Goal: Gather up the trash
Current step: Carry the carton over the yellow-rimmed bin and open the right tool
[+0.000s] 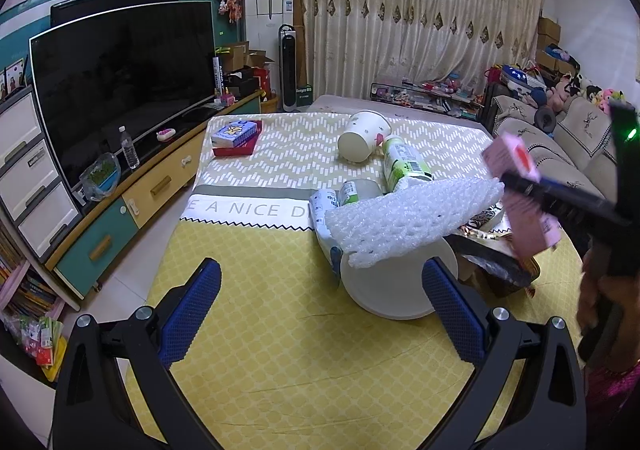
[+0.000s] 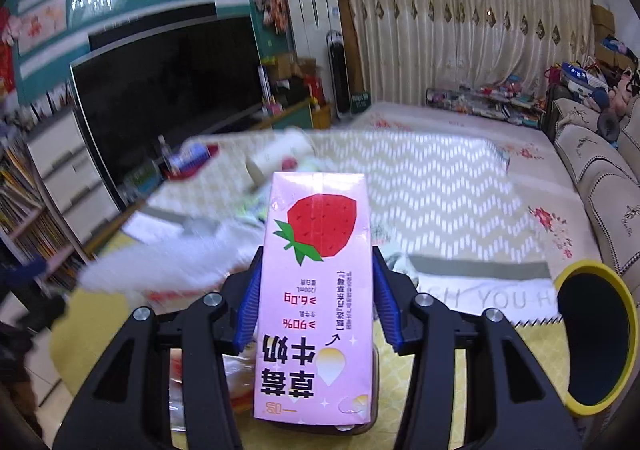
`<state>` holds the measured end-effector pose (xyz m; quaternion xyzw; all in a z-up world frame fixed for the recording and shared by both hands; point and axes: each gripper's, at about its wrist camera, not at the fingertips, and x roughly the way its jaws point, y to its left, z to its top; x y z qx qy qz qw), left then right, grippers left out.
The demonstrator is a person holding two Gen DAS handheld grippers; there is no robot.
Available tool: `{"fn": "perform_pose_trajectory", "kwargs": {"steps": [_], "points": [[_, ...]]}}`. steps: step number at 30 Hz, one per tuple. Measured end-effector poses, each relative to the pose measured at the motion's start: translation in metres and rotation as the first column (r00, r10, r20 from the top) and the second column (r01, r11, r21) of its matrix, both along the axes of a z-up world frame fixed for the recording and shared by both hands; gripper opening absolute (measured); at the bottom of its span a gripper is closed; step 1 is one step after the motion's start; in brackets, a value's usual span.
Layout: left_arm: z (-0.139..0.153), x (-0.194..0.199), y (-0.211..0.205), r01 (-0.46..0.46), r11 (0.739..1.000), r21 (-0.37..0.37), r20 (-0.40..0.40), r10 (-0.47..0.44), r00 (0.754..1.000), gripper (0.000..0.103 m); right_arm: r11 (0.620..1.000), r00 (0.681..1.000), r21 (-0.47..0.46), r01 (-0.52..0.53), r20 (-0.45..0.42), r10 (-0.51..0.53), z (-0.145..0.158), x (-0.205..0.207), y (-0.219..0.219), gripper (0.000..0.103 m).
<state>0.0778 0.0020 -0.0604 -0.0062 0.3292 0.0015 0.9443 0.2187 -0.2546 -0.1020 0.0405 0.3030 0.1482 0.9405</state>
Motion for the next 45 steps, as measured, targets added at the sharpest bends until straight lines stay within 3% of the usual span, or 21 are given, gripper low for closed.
{"fn": "perform_pose_trajectory", "kwargs": {"steps": [6,9,13,17,22,26,28,33,41,45], "points": [[0.001,-0.001,-0.006,0.024,1.000,0.002,0.010,-0.024,1.000,0.099,0.984,0.981,-0.015,0.179,0.073,-0.178,0.023,-0.008,-0.063,0.047],[0.002,-0.003,-0.010,0.036,0.999,0.004,0.019,-0.036,0.999,0.099,0.938,0.938,-0.034,0.346,0.051,-0.344,0.014,-0.006,-0.123,0.047],[0.002,-0.003,-0.016,0.058,0.998,0.000,0.027,-0.058,0.998,0.099,0.850,0.851,-0.114,0.515,-0.052,-0.522,-0.027,0.006,-0.203,0.048],[0.003,-0.001,-0.026,0.083,0.997,-0.001,0.024,-0.083,0.996,0.099,0.794,0.780,-0.171,0.584,-0.154,-0.607,-0.069,0.021,-0.259,0.048],[0.003,0.006,-0.041,0.102,0.995,0.013,0.011,-0.102,0.995,0.099,0.781,0.740,-0.218,0.585,-0.251,-0.624,-0.110,0.047,-0.290,0.048],[0.003,0.010,-0.050,0.122,0.993,0.012,0.000,-0.122,0.993,0.099,0.784,0.732,-0.222,0.579,-0.281,-0.620,-0.128,0.048,-0.297,0.050],[0.002,0.013,-0.054,0.140,0.990,0.005,-0.007,-0.140,0.990,0.099,0.784,0.735,-0.221,0.579,-0.273,-0.620,-0.131,0.048,-0.300,0.068],[-0.002,0.023,-0.058,0.170,0.985,-0.004,-0.021,-0.170,0.985,0.099,0.787,0.750,-0.217,0.577,-0.239,-0.616,-0.118,0.036,-0.292,0.069],[-0.004,0.045,-0.073,0.226,0.964,0.142,0.005,-0.229,0.973,0.099,0.804,0.779,-0.182,0.566,-0.201,-0.594,-0.097,0.020,-0.276,0.073],[-0.008,0.059,-0.073,0.247,0.959,0.136,-0.009,-0.248,0.969,0.091,0.812,0.789,-0.179,0.556,-0.194,-0.583,-0.091,0.020,-0.271,0.074]]}}
